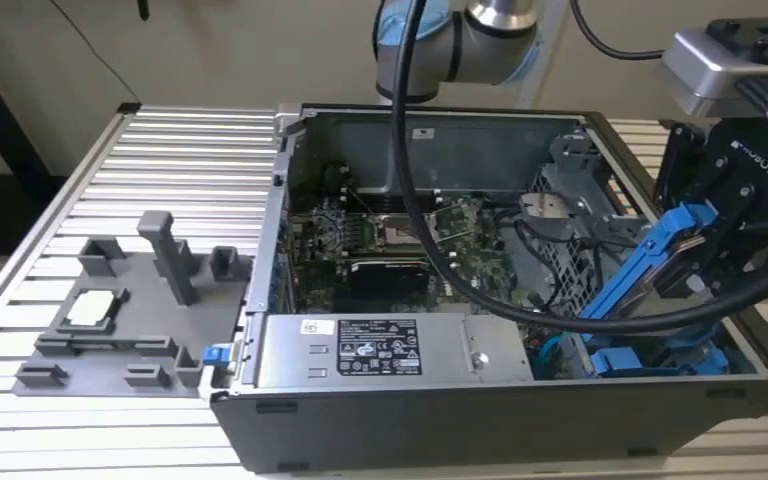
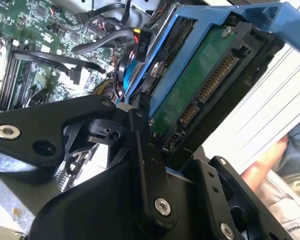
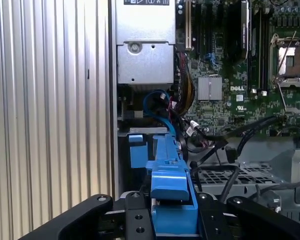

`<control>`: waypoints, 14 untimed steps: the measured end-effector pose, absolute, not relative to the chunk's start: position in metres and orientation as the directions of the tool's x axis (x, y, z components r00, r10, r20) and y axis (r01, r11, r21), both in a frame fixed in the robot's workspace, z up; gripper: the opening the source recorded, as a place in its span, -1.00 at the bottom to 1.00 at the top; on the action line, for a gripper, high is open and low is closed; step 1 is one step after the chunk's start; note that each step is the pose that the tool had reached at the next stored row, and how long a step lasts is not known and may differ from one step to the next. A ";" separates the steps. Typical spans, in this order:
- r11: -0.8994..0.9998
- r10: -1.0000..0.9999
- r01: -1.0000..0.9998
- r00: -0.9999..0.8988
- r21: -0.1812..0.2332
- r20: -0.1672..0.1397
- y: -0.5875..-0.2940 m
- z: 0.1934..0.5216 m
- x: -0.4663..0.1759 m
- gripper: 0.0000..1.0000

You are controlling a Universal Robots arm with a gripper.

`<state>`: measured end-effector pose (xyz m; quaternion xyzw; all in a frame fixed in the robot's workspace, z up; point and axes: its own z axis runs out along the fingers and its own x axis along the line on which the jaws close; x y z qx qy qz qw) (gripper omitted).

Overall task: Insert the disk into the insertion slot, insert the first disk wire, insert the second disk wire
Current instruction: 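Insert the disk into the insertion slot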

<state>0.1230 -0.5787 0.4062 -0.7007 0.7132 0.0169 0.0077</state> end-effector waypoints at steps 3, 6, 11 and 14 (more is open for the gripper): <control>0.018 -0.999 -1.000 -0.018 0.013 -0.037 -0.579 0.401 0.123 -0.34; 0.018 -0.999 -1.000 -0.018 0.013 -0.037 -0.579 0.395 0.123 -0.34; 0.018 -0.999 -1.000 -0.018 0.014 -0.037 -0.579 0.386 0.123 -0.34; 0.017 -0.999 -1.000 -0.018 0.013 -0.037 -0.579 0.381 0.123 -0.34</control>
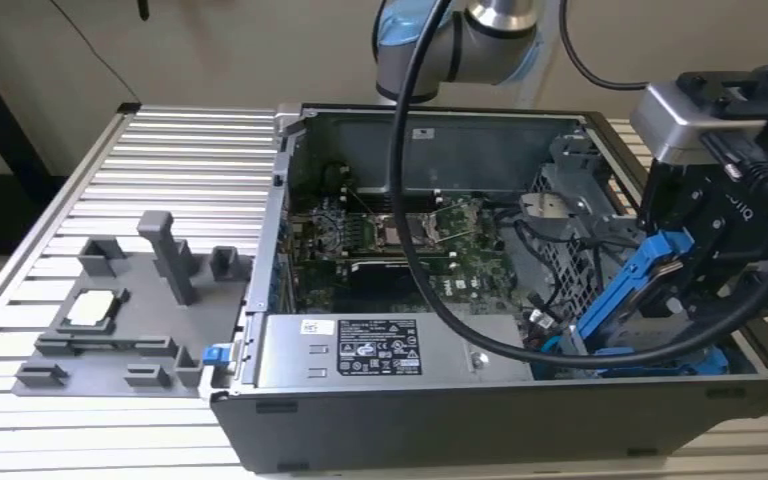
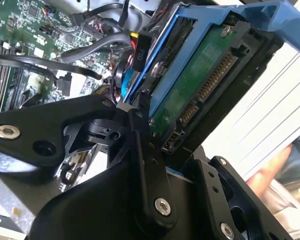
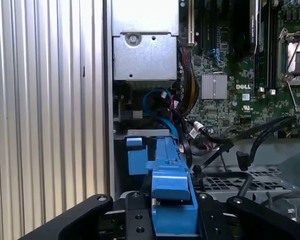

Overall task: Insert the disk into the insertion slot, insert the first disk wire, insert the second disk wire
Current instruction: 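Insert the disk into the insertion slot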

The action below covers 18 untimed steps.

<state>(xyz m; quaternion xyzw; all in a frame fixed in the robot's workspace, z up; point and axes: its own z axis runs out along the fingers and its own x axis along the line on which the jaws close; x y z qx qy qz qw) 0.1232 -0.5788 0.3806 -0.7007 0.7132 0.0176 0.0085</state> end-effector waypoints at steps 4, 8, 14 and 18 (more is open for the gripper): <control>0.018 -0.999 -1.000 -0.018 0.012 -0.037 -0.579 0.373 0.123 -0.34; 0.018 -0.999 -1.000 -0.018 0.009 -0.039 -0.579 0.367 0.123 -0.34; 0.017 -0.999 -1.000 -0.018 0.008 -0.040 -0.579 0.366 0.123 -0.34; 0.017 -0.999 -1.000 -0.018 0.007 -0.040 -0.579 0.366 0.123 -0.18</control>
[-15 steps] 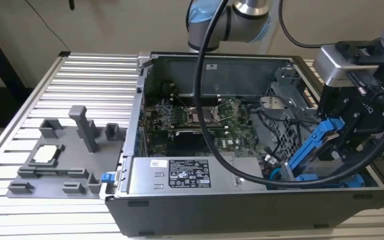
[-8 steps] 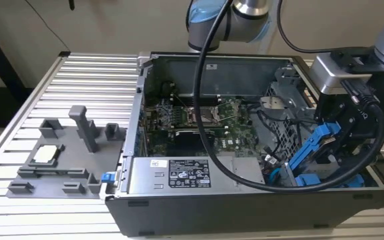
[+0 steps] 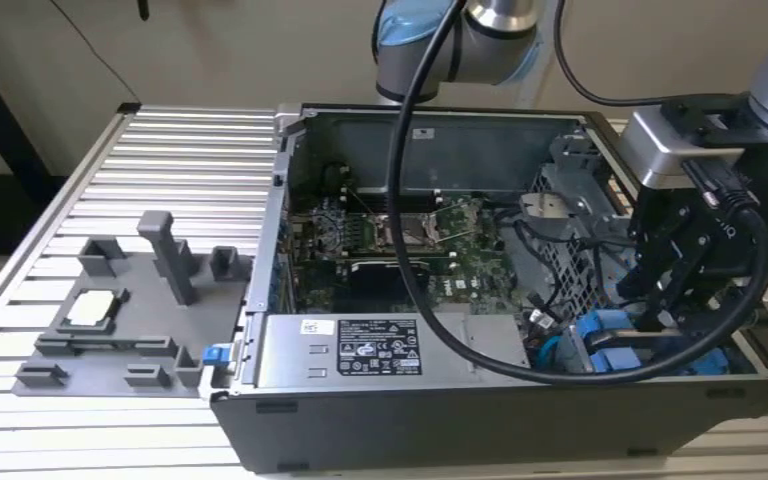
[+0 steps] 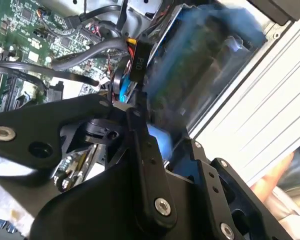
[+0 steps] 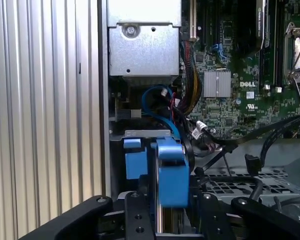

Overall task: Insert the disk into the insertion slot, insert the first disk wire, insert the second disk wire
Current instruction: 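Insert the disk into the insertion slot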

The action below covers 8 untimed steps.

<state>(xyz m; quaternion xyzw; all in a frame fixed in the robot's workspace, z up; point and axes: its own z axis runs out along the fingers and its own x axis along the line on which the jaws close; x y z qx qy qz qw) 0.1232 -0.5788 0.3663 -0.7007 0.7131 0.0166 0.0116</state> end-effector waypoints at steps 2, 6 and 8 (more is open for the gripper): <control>0.018 -0.999 -1.000 -0.018 0.007 -0.040 -0.579 0.367 0.123 -0.18; 0.018 -0.999 -1.000 -0.018 0.008 -0.040 -0.579 0.381 0.123 -0.18; 0.018 -0.999 -1.000 -0.018 0.008 -0.040 -0.579 0.390 0.123 -0.18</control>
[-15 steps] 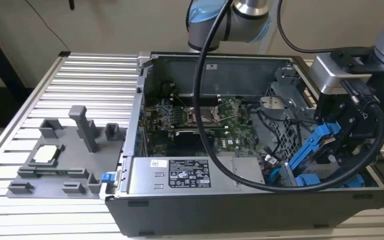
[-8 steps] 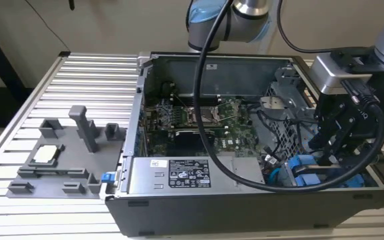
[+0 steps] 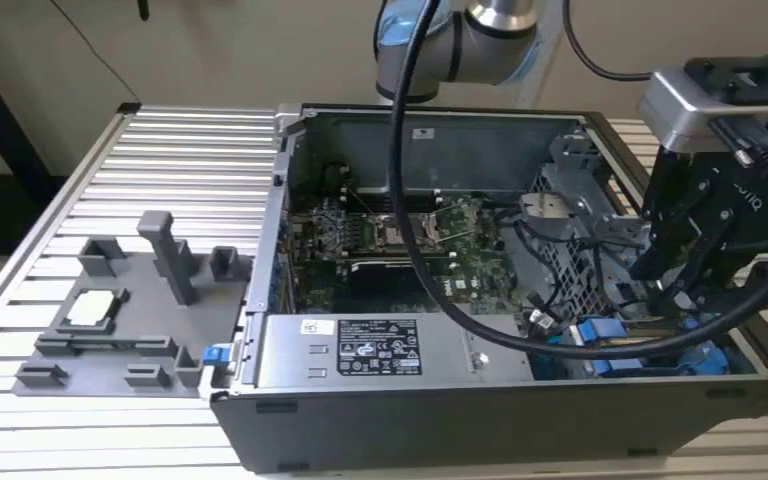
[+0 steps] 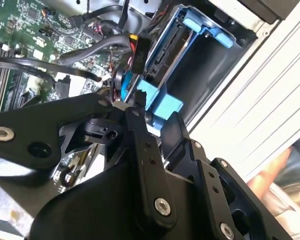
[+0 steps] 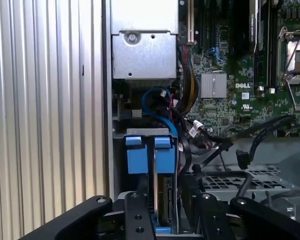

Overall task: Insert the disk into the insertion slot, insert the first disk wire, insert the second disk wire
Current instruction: 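Insert the disk into the insertion slot, then insert the first disk wire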

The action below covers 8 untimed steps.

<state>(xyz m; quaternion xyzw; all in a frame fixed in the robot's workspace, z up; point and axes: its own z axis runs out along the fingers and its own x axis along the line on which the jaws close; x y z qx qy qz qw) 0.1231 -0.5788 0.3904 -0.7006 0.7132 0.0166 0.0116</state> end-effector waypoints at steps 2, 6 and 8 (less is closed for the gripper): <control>0.017 -0.999 -1.000 -0.018 0.007 -0.040 -0.579 0.395 0.123 -0.18; 0.017 -0.998 -0.999 -0.015 -0.048 -0.055 -0.579 0.395 0.123 -0.18; 0.017 -0.998 -0.996 -0.012 -0.083 -0.066 -0.579 0.395 0.123 -0.18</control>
